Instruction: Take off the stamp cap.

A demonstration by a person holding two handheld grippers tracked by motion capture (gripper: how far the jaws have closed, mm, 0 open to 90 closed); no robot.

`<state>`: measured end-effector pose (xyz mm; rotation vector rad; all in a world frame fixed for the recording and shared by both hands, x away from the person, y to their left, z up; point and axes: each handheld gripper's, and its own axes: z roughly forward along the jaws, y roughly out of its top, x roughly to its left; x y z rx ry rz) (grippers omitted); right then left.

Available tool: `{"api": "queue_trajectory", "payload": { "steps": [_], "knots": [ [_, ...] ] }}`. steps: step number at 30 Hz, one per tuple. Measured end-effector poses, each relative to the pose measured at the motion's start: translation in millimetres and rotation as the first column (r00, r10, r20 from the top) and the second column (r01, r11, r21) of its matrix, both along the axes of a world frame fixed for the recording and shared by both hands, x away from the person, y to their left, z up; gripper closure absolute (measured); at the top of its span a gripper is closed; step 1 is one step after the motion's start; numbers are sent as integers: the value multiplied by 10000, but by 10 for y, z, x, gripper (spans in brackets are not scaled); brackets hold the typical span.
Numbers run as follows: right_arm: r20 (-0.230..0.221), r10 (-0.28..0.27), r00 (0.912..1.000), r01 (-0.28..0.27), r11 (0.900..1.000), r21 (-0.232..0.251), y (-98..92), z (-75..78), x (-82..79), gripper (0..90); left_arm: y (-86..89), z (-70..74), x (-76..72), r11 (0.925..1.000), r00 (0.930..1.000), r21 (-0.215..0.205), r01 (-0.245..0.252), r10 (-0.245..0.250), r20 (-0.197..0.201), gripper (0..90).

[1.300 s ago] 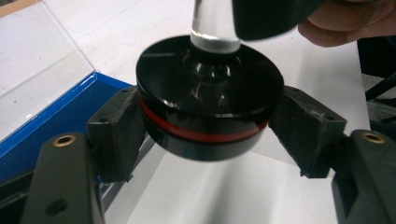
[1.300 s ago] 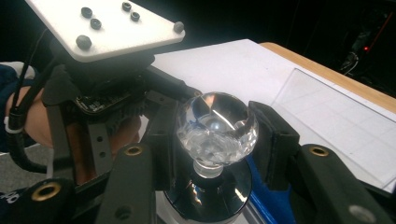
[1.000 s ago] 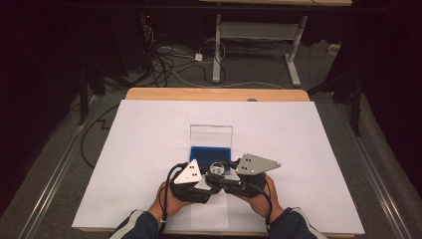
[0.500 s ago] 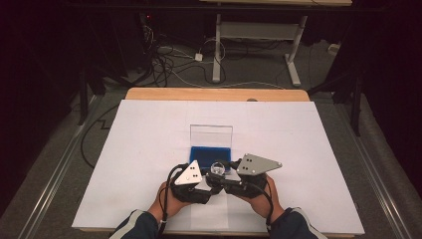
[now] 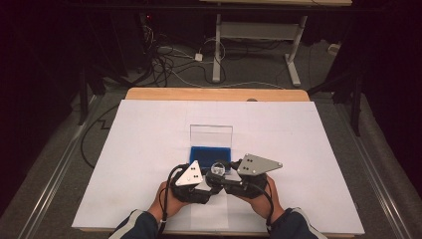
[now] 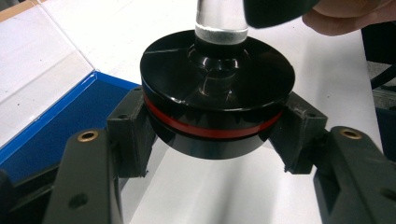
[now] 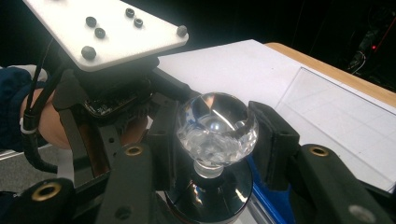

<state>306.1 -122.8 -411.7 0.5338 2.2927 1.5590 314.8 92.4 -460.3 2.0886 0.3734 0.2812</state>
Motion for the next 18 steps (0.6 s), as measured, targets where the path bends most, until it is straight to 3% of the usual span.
{"api": "queue_trajectory", "payload": {
  "steps": [13,15,16,18],
  "knots": [
    [-49,67,10000,-66,9999,115,-21,-2,4,566,-2,-5,-9,9999,10000,-108,36,-36,-58,365],
    [-40,84,10000,-84,9999,117,-25,1,2,566,-11,-11,-7,10000,10000,67,50,-49,-74,365],
    [18,57,10000,-58,9997,230,-35,9,-1,566,-30,-38,-9,9992,10000,392,46,-43,-71,365],
    [150,13,9999,-20,9987,504,-74,64,-6,566,-44,-76,-29,9994,9999,319,98,-100,34,365]
  ]
}}
